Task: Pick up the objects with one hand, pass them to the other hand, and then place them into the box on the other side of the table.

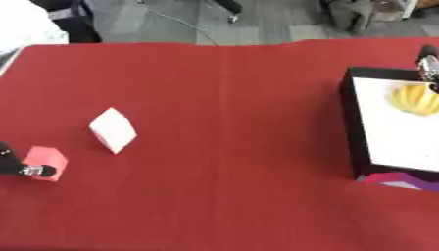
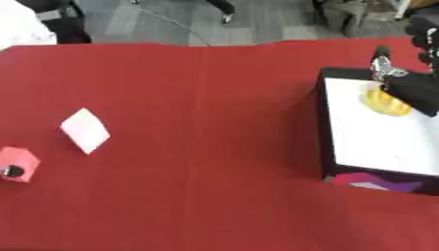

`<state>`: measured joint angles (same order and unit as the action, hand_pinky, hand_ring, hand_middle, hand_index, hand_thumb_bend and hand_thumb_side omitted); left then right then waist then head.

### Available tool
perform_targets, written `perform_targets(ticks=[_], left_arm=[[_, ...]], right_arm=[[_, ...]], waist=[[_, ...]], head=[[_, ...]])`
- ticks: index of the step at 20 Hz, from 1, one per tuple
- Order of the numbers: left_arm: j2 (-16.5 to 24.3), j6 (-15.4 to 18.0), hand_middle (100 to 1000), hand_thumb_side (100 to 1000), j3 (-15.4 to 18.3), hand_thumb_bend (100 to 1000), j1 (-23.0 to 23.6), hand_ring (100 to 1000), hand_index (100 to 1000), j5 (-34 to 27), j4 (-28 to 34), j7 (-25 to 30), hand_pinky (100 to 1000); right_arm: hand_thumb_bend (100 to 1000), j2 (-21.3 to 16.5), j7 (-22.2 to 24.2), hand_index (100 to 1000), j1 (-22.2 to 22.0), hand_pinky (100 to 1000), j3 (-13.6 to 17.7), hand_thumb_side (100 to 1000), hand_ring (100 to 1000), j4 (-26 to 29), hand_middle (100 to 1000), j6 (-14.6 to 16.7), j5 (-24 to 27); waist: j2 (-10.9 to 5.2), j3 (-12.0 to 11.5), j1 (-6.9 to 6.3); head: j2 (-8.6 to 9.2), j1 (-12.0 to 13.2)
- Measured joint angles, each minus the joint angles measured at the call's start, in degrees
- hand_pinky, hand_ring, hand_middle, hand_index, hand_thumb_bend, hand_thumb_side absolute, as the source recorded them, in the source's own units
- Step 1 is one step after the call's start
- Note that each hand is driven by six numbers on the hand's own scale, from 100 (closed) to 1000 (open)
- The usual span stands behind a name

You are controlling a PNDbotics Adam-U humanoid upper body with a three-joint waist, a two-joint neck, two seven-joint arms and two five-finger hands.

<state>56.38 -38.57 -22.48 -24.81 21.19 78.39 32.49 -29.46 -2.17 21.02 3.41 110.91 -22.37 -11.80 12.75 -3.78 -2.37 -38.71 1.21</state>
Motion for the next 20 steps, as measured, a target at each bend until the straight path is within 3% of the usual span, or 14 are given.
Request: perform_targets(ticks=[5,10,14,16,20], left_arm=[[-1.5,0.0,675,656,-0.7,567,-1.3,789,736,1.6,-2.1,0.0,833],[-2.8,0.0,654,597,-1.1,440,-2.3,768,721,2.2,-3.0,0.0,817],[-2.9,0.0,633,518,-1.3,334,-2.4,749,707,2.0,-2.7,0.0,801],[-2.9,0.0,622,442,-1.3,228,-2.4,737,698,2.0,-2.3,0.0,790],[-2.8,0.0,613,332,-1.1,104,-2.2,726,692,1.9,-0.9,0.0,783]], right_arm=[[100,0.0,-0.1,995,-0.4,1000,0.0,441,1000,0.0,931,-0.2,0.0],[100,0.2,-0.2,997,-0.4,1000,0.0,439,1000,0.0,931,-0.3,0.0],[100,0.2,-0.2,998,-0.4,1000,0.0,437,1000,0.0,931,-0.3,0.0],[100,0.2,-0.2,998,-0.4,1000,0.0,434,1000,0.0,930,-0.4,0.0],[100,0.3,-0.2,997,-0.4,1000,0.0,433,1000,0.0,929,-0.5,0.0]], waist=[[0.0,0.2,-0.01],[0.0,0.2,0.0],[0.0,0.2,0.0],[0.0,0.2,0.0],[0.0,0.1,0.0]], head=[[-0.01,0.3],[-0.06,0.6],[-0.44,0.7],[-0.45,0.7],[-0.45,0.7]])
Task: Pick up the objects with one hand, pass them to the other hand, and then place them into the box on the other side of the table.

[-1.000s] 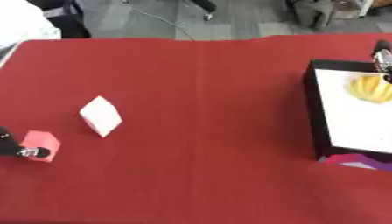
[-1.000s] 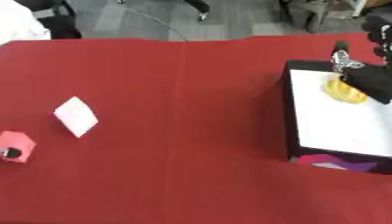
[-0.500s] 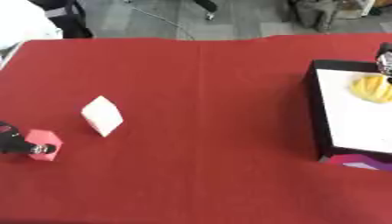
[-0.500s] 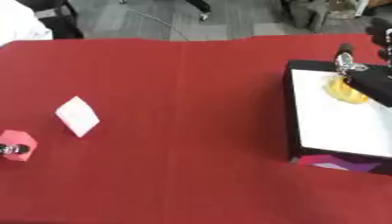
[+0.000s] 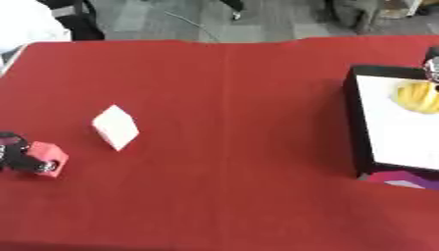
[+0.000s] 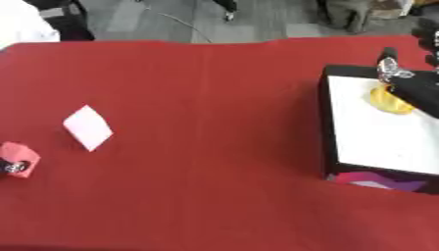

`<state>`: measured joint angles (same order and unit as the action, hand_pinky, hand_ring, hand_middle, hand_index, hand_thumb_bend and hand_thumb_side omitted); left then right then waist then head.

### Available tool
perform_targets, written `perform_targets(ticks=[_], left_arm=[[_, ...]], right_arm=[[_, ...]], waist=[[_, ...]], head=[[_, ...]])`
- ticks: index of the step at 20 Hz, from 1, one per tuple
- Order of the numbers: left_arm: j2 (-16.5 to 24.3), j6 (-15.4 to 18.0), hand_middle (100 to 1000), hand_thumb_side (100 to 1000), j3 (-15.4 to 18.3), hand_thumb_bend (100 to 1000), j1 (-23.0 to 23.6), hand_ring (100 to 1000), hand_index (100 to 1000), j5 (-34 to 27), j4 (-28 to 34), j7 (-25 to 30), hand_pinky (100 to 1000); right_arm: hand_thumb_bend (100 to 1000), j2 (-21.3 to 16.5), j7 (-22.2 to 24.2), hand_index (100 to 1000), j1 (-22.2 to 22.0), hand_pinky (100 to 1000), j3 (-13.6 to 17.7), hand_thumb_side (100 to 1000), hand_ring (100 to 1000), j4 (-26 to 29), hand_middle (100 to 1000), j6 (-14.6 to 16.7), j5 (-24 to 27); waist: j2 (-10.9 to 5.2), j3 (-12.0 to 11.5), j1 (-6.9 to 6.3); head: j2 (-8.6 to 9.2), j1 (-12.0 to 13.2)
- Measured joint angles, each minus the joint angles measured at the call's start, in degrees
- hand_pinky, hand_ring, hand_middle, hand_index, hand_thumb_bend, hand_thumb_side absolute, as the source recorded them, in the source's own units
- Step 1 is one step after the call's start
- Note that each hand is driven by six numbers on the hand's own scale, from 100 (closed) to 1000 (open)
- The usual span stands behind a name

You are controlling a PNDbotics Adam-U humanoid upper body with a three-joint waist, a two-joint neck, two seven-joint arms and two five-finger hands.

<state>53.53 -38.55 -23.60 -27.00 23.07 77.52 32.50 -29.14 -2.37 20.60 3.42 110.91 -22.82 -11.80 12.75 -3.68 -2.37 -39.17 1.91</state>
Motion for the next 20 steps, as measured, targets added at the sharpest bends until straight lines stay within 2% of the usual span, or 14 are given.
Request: perform_targets(ticks=[6,12,16,20], left_arm=[[1.4,-0.4,571,242,2.5,100,0.8,677,663,0.3,4.6,-0.4,758],[2.1,-2.1,527,257,5.7,100,0.5,621,622,1.7,10.8,-2.1,722],[2.1,-4.2,505,270,7.3,100,-1.2,591,597,4.3,17.3,-4.2,678],[1.4,-6.5,484,309,7.9,100,-2.9,568,592,7.3,23.8,-6.5,656]], right_arm=[[100,0.0,-0.2,996,0.0,1000,0.0,430,1000,0.0,927,0.1,0.1],[100,0.0,-0.3,993,0.0,1000,0.0,428,1000,0.1,925,0.1,0.3],[100,0.0,-0.3,989,0.3,1000,-0.3,445,1000,1.0,924,0.5,0.5],[100,-0.1,0.9,985,3.1,1000,-1.7,457,1000,2.1,932,2.6,1.1]], waist=[[0.0,-0.4,0.24],[0.0,-0.9,0.65],[-0.01,-1.0,1.2],[-0.14,-1.0,1.44]], head=[[0.0,-0.3],[0.01,-1.7],[0.04,-3.0],[0.1,-3.7]])
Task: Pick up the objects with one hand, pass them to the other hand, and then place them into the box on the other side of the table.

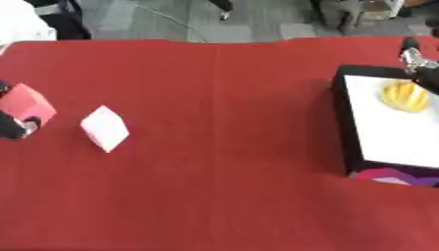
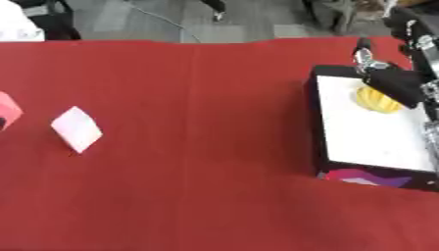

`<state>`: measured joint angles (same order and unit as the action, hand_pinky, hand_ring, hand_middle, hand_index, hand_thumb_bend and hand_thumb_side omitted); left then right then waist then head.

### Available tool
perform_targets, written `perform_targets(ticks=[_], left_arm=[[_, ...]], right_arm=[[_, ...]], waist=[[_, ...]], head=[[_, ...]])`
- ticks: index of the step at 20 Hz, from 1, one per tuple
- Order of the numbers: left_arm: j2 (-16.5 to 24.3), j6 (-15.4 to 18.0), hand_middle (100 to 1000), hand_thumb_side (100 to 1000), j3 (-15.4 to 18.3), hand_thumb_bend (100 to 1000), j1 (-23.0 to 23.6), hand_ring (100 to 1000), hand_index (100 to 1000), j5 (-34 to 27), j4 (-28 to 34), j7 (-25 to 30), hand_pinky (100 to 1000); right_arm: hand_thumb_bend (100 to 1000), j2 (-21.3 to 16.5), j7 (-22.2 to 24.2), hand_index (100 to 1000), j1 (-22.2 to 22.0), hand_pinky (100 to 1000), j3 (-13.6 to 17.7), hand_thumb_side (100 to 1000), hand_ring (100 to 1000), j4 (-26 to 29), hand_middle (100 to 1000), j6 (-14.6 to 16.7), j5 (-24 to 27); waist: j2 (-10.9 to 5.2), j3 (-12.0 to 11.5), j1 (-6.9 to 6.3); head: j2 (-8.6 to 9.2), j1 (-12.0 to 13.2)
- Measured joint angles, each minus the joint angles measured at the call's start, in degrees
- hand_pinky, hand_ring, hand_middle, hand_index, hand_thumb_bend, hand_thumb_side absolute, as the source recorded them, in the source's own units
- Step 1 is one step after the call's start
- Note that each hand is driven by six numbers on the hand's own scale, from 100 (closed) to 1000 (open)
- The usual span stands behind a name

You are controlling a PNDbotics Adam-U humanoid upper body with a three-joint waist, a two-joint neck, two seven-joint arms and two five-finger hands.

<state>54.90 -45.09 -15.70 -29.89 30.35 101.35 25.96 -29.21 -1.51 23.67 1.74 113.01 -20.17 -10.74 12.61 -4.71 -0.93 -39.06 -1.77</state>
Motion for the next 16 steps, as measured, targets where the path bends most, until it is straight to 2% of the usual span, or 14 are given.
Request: perform_targets(ticks=[5,7,11,16], left_arm=[[-4.2,-2.9,464,338,0.0,100,-2.3,541,588,2.5,4.7,-3.1,629],[-5.9,-2.7,458,364,-0.4,100,-2.8,534,586,2.6,5.3,-4.8,622],[-9.8,0.5,455,394,-1.1,100,-3.9,529,581,2.1,5.5,-9.5,619],[-14.2,7.7,467,400,-2.6,100,-4.1,526,565,1.6,5.0,-16.0,630]], right_arm=[[100,-0.3,5.9,985,6.0,1000,-4.0,441,1000,0.4,951,5.7,0.5],[100,-0.3,9.3,984,8.4,1000,-5.9,427,1000,0.4,955,7.6,0.5],[100,1.1,15.6,985,12.6,1000,-9.8,394,1000,0.4,973,9.8,0.5],[100,5.0,21.7,986,15.4,1000,-13.8,363,1000,0.4,976,9.7,-0.1]], waist=[[-0.4,0.0,0.31],[-0.51,0.0,0.41],[-0.65,-0.1,0.52],[-0.76,0.1,0.85]], head=[[0.5,-1.2],[0.52,-1.8],[0.64,-2.7],[0.69,-3.5]])
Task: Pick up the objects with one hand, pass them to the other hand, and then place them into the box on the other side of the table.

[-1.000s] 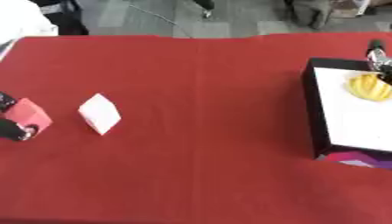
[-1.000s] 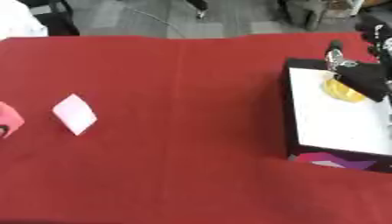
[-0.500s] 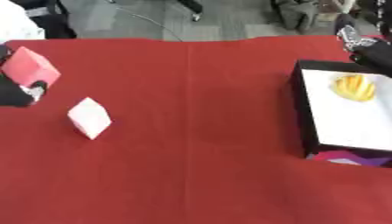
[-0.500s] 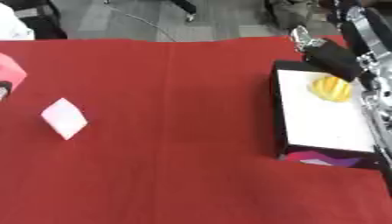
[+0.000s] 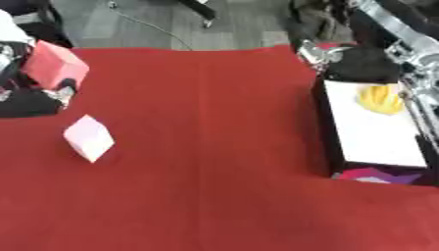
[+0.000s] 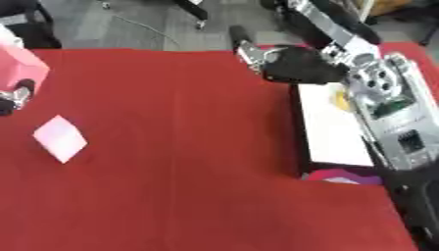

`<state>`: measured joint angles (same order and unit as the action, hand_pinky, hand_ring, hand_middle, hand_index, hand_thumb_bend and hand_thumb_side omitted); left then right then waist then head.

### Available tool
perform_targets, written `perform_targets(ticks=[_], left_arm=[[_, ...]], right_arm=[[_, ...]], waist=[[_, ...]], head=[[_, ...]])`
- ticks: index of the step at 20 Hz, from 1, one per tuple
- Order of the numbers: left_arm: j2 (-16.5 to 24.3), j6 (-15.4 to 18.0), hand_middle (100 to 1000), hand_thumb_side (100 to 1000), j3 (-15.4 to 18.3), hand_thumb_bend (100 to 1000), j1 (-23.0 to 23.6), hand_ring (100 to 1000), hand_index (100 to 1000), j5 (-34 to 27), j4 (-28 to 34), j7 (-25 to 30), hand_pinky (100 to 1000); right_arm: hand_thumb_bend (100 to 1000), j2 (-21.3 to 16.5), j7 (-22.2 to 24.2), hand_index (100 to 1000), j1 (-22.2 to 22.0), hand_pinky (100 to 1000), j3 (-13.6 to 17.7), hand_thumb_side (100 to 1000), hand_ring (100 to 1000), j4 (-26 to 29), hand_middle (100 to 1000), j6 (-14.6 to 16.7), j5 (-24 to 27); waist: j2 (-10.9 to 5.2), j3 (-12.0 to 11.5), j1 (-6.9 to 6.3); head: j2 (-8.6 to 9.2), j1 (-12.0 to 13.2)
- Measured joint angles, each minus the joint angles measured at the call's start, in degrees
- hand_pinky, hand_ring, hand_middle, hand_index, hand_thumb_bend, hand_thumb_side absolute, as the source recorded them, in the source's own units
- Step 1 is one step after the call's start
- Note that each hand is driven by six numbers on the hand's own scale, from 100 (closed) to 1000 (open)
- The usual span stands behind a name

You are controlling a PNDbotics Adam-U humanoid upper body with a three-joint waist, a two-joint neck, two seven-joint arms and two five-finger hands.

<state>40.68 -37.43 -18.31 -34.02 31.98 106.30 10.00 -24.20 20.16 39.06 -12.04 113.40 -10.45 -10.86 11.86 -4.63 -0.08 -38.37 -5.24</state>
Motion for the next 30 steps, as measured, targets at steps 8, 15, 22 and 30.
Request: perform_targets(ticks=[8,15,22,30], left_arm=[[-4.8,9.5,453,409,-1.7,100,0.5,505,543,3.2,-2.2,-6.1,620],[-6.8,14.5,442,394,-3.3,100,1.1,499,535,6.0,-3.5,-9.7,617],[-7.3,19.8,448,369,-5.2,100,1.2,502,534,7.8,-3.3,-12.5,623],[-7.4,23.3,444,363,-6.3,100,1.2,500,533,9.8,-3.0,-13.4,617]], right_arm=[[100,4.7,9.2,1000,4.0,1000,-5.2,224,1000,0.0,997,0.4,-5.1],[100,7.9,14.4,1000,7.8,1000,-8.0,149,1000,-3.5,991,1.4,-9.6],[100,10.0,15.3,1000,10.4,1000,-9.9,106,1000,-7.8,987,2.2,-13.7],[100,11.0,16.2,1000,13.0,1000,-11.3,100,1000,-11.0,987,2.3,-17.7]], waist=[[-0.01,0.0,0.29],[-0.01,-0.2,0.52],[-0.01,-0.4,0.67],[-0.01,-0.5,0.7]], head=[[-0.24,-1.5],[-0.26,-2.6],[-0.3,-3.2],[-0.78,-3.7]])
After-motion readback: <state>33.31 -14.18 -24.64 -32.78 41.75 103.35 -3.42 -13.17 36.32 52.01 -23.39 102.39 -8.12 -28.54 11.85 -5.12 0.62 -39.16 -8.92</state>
